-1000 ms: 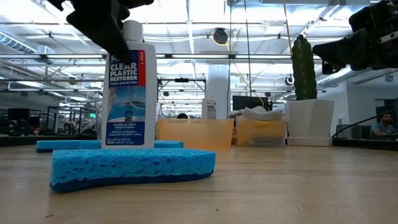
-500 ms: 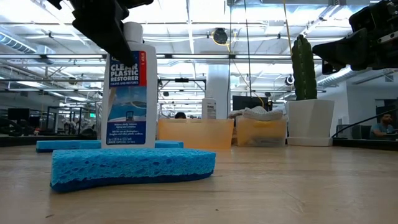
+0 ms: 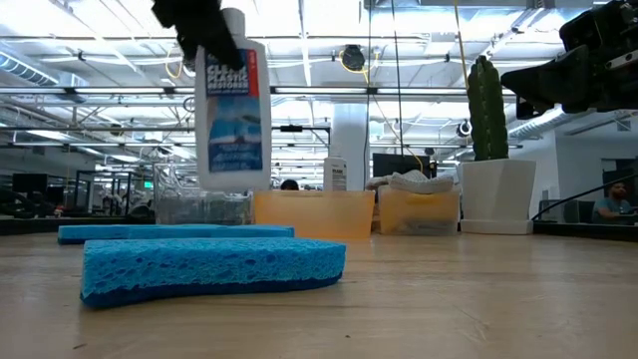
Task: Pick & Place Kitchen Items
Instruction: Put the white plastic restorer bottle into the orange bin
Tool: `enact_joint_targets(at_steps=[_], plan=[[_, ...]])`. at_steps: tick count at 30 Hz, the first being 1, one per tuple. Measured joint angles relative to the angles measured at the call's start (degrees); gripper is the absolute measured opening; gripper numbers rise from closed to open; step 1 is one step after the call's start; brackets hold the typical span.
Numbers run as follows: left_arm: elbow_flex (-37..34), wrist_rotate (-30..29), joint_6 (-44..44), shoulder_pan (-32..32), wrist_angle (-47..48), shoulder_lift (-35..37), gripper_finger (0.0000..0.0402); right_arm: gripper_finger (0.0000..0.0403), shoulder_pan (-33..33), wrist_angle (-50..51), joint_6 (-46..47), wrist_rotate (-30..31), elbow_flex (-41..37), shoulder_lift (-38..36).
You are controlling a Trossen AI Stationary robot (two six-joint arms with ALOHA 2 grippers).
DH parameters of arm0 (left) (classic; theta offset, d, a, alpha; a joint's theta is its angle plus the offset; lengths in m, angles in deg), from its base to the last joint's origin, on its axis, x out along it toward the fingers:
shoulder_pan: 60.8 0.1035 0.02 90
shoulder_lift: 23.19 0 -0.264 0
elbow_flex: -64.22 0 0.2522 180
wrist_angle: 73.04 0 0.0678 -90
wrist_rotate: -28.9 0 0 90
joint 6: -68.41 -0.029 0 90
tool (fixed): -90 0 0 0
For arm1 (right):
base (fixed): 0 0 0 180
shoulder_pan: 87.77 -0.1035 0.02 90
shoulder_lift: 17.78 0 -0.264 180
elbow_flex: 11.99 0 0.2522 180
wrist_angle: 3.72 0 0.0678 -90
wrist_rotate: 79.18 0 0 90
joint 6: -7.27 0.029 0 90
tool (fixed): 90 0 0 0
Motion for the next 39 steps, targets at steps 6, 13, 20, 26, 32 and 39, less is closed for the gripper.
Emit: enact_joint_targets(at_steps=[6, 13, 20, 26, 32, 39], plan=[[7.7, -2.2, -6.7, 4.0, 2.1, 0.0, 0.0125, 0.0000, 0.0, 0.0, 0.0, 0.0, 0.0, 0.0], [14.1, -7.8, -14.2, 9.2, -1.2, 0.0, 0.0130, 0.0000, 0.0, 0.0, 0.0, 0.0, 0.0, 0.0], [16.5, -7.6, -17.6, 17.6, -7.1, 0.0, 0.0126, 0.0000, 0.0, 0.0, 0.0, 0.0, 0.0, 0.0], [16.5, -4.2, -18.0, 27.3, -8.8, -0.2, 0.0128, 0.0000, 0.0, 0.0, 0.0, 0.0, 0.0, 0.0], [16.4, 1.4, -17.2, 35.6, -11.9, -3.1, 0.0126, 0.0000, 0.0, 0.0, 0.0, 0.0, 0.0, 0.0], [16.4, 4.2, -17.2, 42.2, -15.0, -10.6, 0.0128, 0.0000, 0.0, 0.0, 0.0, 0.0, 0.0, 0.0]])
